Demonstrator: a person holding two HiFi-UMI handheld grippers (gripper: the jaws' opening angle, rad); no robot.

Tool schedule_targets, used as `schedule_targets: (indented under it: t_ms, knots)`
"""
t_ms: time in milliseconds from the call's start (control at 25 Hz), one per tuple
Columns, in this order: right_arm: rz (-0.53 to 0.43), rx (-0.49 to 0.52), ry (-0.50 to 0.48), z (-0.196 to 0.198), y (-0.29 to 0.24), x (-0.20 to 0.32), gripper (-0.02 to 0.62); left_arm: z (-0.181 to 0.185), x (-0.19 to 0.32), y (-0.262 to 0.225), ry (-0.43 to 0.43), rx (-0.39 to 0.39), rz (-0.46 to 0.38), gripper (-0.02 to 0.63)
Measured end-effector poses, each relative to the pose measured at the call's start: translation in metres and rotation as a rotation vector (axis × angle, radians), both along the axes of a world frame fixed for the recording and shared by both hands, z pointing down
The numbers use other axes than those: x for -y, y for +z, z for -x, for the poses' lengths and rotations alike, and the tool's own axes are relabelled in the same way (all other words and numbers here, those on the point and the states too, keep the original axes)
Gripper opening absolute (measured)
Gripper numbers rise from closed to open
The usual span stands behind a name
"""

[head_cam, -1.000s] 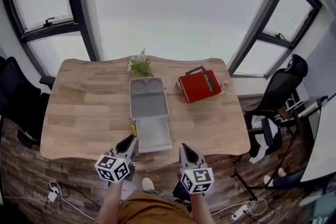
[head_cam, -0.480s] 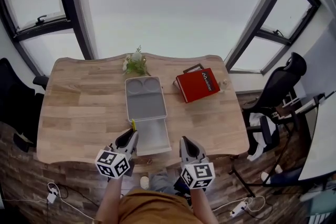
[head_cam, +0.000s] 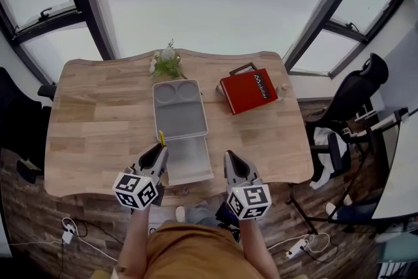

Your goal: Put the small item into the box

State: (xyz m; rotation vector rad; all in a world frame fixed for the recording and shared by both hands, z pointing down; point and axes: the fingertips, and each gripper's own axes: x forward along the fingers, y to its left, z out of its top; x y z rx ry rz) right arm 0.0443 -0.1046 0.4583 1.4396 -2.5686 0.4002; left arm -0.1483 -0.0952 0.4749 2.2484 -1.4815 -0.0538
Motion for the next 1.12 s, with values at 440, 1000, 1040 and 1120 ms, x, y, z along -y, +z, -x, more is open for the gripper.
schedule_targets:
  t_ms: [440, 1000, 1040, 1120]
  knots:
    - [0.052, 0.002, 0.005, -0.008, 0.019, 0.009, 0.005, -0.006, 0.011, 0.016, 0.012, -0.01, 0.043, 0.061]
    - [0.1, -0.017, 0.009, -0.023, 0.037, 0.013, 0.005, -0.021, 0.016, 0.039, 0.047, -0.006, 0.104, 0.061]
    - [0.103, -0.017, 0.007, -0.023, 0.038, 0.014, 0.005, -0.022, 0.017, 0.041, 0.048, -0.006, 0.107, 0.061]
    - [0.11, -0.019, 0.003, -0.022, 0.041, 0.015, 0.005, -0.023, 0.018, 0.045, 0.05, -0.005, 0.116, 0.061]
